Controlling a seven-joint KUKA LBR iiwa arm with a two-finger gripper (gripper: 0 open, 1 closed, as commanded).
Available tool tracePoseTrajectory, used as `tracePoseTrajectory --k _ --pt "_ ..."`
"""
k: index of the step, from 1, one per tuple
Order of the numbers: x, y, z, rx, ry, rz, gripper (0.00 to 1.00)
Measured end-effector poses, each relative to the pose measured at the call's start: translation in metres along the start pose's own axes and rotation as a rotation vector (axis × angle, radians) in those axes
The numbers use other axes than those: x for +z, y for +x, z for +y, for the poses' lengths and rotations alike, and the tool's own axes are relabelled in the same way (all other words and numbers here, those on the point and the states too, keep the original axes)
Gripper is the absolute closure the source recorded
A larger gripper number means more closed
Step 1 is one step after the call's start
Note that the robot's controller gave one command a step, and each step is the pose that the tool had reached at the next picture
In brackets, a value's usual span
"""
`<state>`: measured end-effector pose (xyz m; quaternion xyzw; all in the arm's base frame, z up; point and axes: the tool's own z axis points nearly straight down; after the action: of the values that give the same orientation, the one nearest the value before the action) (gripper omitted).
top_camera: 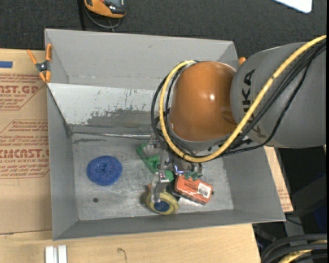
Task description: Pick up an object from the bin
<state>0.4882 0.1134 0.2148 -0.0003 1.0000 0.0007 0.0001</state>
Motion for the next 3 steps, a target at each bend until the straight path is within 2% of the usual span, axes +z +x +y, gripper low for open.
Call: tracePoseTrajectory --k 1,2,3 --pt "0.000 0.000 0.000 0.000 0.000 0.000 0.00" --pt "0.014 -0.006 -0.009 -0.079 -0.001 -0.006 0.00" --pt "0.056 -0.006 -0.033 -0.299 0.001 -0.002 0.00"
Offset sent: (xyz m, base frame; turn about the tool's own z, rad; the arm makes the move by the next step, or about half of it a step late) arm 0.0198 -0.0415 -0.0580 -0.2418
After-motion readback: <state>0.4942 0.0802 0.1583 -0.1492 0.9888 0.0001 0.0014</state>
